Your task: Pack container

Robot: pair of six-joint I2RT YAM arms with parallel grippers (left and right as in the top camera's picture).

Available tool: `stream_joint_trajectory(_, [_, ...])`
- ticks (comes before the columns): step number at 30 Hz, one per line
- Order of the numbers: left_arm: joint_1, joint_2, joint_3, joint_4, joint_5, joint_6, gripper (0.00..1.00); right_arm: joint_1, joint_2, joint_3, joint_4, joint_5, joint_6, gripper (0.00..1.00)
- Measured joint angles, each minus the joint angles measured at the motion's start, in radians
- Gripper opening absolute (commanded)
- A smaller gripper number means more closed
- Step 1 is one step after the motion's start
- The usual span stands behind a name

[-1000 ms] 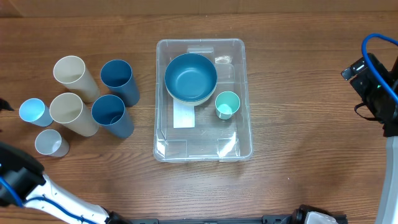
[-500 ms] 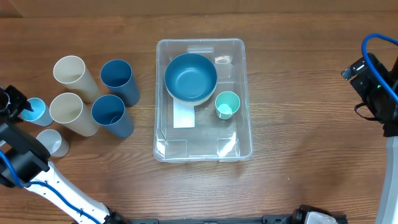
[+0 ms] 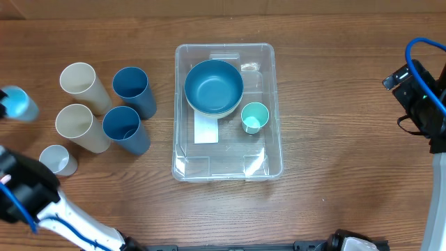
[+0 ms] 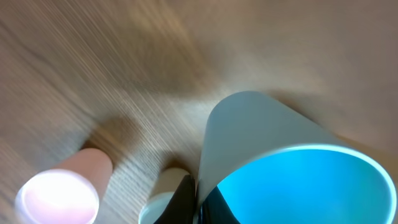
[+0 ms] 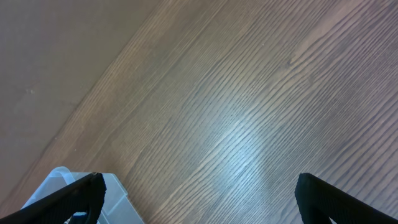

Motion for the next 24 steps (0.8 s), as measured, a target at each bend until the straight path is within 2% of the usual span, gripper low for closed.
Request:
stream_joint_trajectory(3, [-0.073, -0.245, 0.048, -0.017, 0.032, -0.004, 0.04, 0.000, 0.000, 0.000, 0.000, 0.000, 0.000, 1.00])
stream_joint_trajectory(5, [-0.203, -0.409, 0.074, -0.028, 0.054, 0.006, 0.04, 0.000, 0.000, 0.000, 0.000, 0.000, 0.000, 1.00])
stream_joint_trajectory(7, [-0.427, -0.527, 0.092, -0.045, 0.091, 0.029, 0.04, 0.000, 0.000, 0.000, 0.000, 0.000, 0.000, 1.00])
stream_joint_trajectory(9, [-0.631, -0.563, 0.095, -0.058, 0.092, 0.047, 0.04, 0.000, 0.000, 0.000, 0.000, 0.000, 0.000, 1.00])
stream_joint_trajectory(12, [-0.963, -0.493, 0.071, -0.036, 0.057, 0.065, 0.04, 0.000, 0.000, 0.000, 0.000, -0.001, 0.000, 1.00])
stream_joint_trajectory(15, [-1.152, -0.345, 0.049, 0.006, 0.015, 0.070, 0.04, 0.000, 0.000, 0.000, 0.000, -0.001, 0.000, 1.00])
stream_joint_trajectory(19, [-1.294, -0.113, 0.037, 0.047, -0.008, 0.089, 0.04, 0.000, 0.000, 0.000, 0.000, 0.000, 0.000, 1.00])
stream_joint_trajectory(24, [-1.352, 0.048, 0.032, 0.046, -0.019, 0.106, 0.04, 0.000, 0.000, 0.000, 0.000, 0.000, 0.000, 1.00])
